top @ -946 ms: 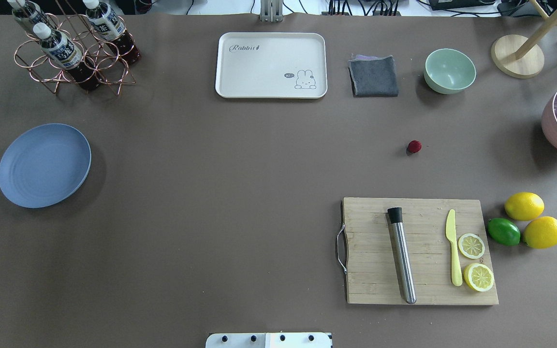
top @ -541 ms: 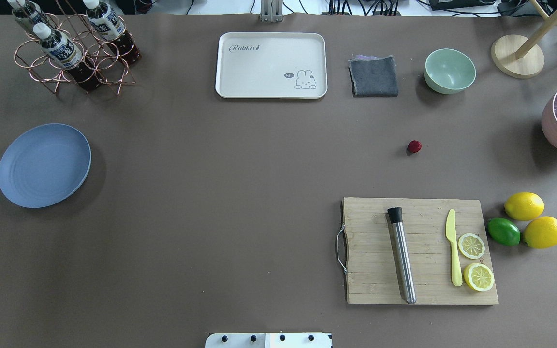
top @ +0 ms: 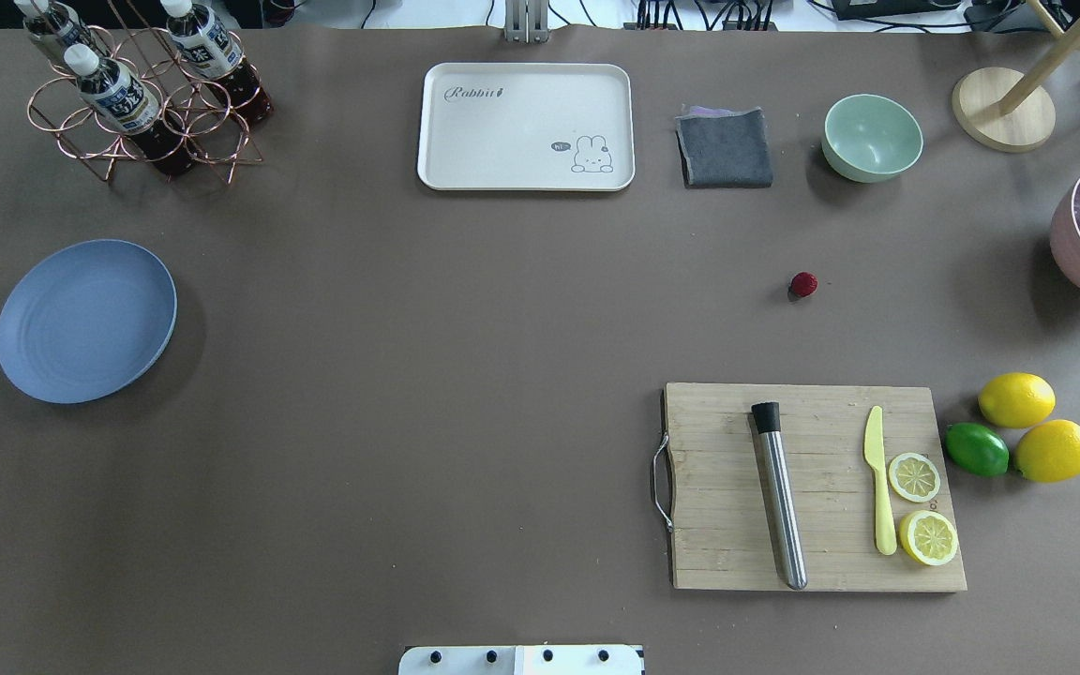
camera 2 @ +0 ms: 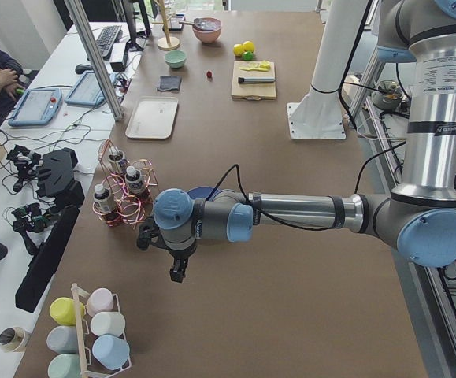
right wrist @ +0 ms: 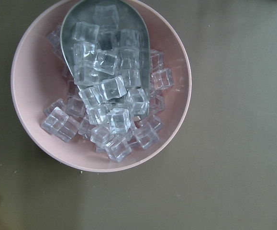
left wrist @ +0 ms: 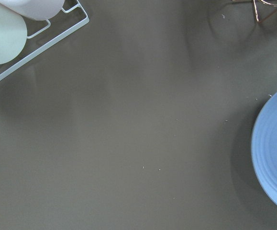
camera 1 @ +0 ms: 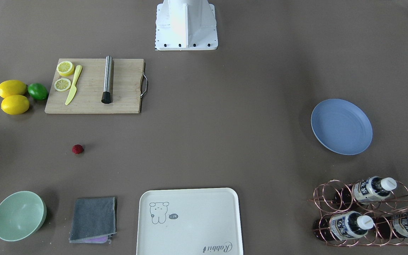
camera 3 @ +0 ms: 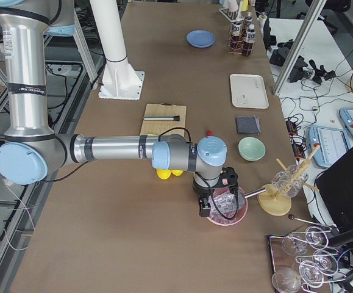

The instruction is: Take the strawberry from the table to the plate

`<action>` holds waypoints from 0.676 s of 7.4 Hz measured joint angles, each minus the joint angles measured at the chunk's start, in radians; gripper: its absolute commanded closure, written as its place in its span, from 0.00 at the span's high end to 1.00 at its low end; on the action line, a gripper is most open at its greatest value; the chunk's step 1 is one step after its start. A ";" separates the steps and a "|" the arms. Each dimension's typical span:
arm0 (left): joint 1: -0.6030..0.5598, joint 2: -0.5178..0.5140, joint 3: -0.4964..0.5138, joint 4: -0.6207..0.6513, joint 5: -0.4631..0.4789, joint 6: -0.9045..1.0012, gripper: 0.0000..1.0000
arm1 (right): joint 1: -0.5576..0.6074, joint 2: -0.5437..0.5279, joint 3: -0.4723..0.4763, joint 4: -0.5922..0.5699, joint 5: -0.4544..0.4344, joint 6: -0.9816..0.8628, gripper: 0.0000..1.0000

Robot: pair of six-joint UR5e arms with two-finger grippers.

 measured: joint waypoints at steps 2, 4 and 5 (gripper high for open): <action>0.002 -0.002 0.001 -0.031 -0.001 0.004 0.98 | 0.000 -0.005 -0.004 0.000 0.002 0.001 1.00; 0.004 0.009 0.034 -0.139 -0.001 0.005 0.98 | -0.001 -0.003 -0.002 0.001 0.009 0.002 1.00; 0.004 0.014 0.046 -0.200 -0.001 -0.010 0.98 | -0.007 0.001 0.005 0.024 0.017 0.002 1.00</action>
